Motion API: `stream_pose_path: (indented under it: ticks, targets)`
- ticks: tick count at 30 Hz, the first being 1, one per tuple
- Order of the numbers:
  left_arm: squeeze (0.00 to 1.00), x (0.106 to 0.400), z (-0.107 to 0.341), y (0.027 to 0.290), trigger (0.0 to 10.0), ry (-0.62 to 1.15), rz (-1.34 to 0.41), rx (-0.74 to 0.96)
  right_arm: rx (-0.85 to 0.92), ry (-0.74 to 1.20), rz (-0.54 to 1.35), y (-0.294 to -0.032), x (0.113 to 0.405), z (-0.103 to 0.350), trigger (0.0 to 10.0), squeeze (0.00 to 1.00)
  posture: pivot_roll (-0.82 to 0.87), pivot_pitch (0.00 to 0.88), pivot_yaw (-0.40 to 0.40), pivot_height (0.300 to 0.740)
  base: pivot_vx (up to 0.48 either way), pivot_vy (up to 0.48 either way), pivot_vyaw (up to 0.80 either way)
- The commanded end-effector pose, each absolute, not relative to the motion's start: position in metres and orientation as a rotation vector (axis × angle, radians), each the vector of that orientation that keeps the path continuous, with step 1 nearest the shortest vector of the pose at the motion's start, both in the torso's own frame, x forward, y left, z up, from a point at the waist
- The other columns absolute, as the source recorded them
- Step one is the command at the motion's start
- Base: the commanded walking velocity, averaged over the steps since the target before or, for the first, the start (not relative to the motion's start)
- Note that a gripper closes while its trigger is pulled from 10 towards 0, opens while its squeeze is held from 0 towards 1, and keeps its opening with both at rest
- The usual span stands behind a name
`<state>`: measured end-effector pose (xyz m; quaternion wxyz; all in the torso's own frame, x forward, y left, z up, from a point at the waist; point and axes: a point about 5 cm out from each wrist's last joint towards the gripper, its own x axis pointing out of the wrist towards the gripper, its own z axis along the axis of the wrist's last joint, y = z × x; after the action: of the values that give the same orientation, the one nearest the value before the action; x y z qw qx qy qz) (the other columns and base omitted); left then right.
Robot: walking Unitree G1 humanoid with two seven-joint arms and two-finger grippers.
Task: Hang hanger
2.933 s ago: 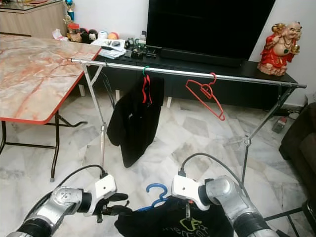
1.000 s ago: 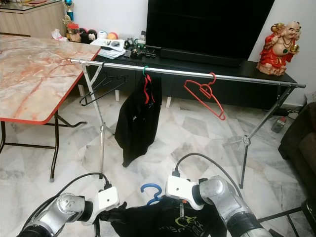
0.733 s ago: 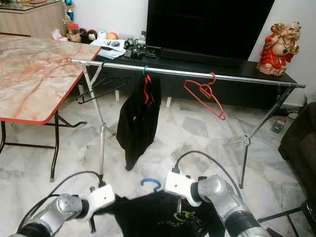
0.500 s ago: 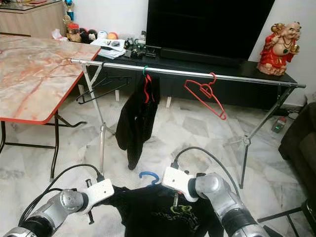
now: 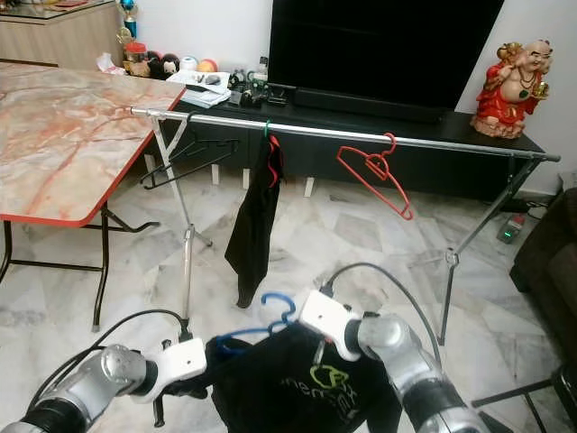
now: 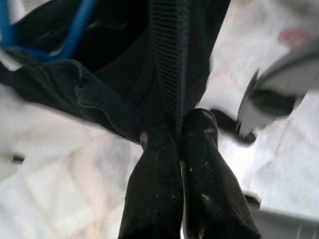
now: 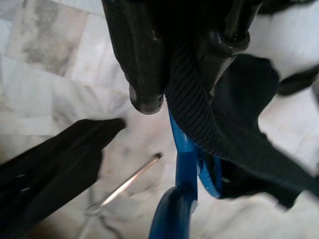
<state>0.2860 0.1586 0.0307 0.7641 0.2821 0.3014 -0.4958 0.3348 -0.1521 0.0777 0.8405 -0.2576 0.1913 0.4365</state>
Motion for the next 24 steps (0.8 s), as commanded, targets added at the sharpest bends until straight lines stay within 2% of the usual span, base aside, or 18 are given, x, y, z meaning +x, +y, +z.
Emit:
stream_pose_path:
  ticks: [1,3,4,5,6,8,9,10,11,12,13,14,24]
  targets:
    - [0.0,0.282,0.027,0.164,0.0,0.695,-1.066,0.585,-0.471,0.294,0.79,-0.16,0.351,0.102,10.0,0.0,0.07,0.0,-0.132,0.74,0.0,0.0,0.0]
    - [0.0,0.285,0.03,0.164,0.0,0.666,-1.025,0.613,-0.489,0.303,0.784,-0.161,0.351,0.101,10.0,0.0,0.08,0.0,-0.132,0.74,0.0,0.0,0.0]
    - [0.14,0.291,0.031,0.165,0.0,0.635,-0.961,0.645,-0.517,0.312,0.809,-0.161,0.349,0.099,10.0,0.0,0.08,0.0,-0.132,0.74,0.0,0.0,0.0]
    - [1.0,0.299,0.034,0.167,0.1,0.586,-0.867,0.691,-0.549,0.319,0.843,-0.16,0.346,0.096,10.0,0.0,0.07,0.0,-0.133,0.74,0.0,0.0,0.0]
    - [1.0,0.302,0.034,0.17,0.2,0.586,-0.811,0.689,-0.547,0.318,0.854,-0.16,0.346,0.095,10.0,0.0,0.07,0.0,-0.134,0.74,0.0,0.0,0.0]
    - [1.0,0.301,0.034,0.17,0.2,0.581,-0.822,0.694,-0.534,0.311,0.863,-0.159,0.345,0.095,10.0,0.0,0.07,0.0,-0.133,0.74,0.0,0.0,0.0]
    - [1.0,0.301,0.035,0.17,2.3,0.576,-0.823,0.702,-0.535,0.308,0.866,-0.158,0.345,0.095,10.0,0.0,0.07,0.0,-0.133,0.74,0.0,0.0,0.0]
    - [1.0,0.301,0.036,0.17,2.3,0.572,-0.822,0.708,-0.536,0.307,0.868,-0.158,0.345,0.095,10.0,0.0,0.07,0.0,-0.133,0.74,0.0,0.0,0.0]
    - [1.0,0.299,0.035,0.169,4.5,0.585,-0.842,0.701,-0.542,0.307,0.867,-0.159,0.344,0.095,10.0,0.0,0.07,0.0,-0.132,0.74,0.0,0.0,0.0]
    - [1.0,0.299,0.035,0.169,4.5,0.585,-0.842,0.701,-0.542,0.307,0.867,-0.159,0.344,0.095,10.0,0.0,0.07,0.0,-0.132,0.74,0.0,0.0,0.0]
    - [1.0,0.296,0.035,0.166,8.4,0.59,-0.886,0.695,-0.551,0.307,0.865,-0.159,0.344,0.094,10.0,0.0,0.07,0.0,-0.13,0.74,0.0,0.0,0.0]
    - [1.0,0.293,0.034,0.163,10.0,0.6,-0.917,0.676,-0.557,0.305,0.866,-0.158,0.344,0.093,10.0,0.0,0.07,0.0,-0.129,0.74,0.0,0.0,0.0]
    - [1.0,0.302,0.046,0.157,10.0,0.465,-0.875,0.663,-0.58,0.314,0.898,-0.155,0.34,0.087,10.0,0.0,0.08,0.0,-0.134,0.74,0.0,0.0,0.0]
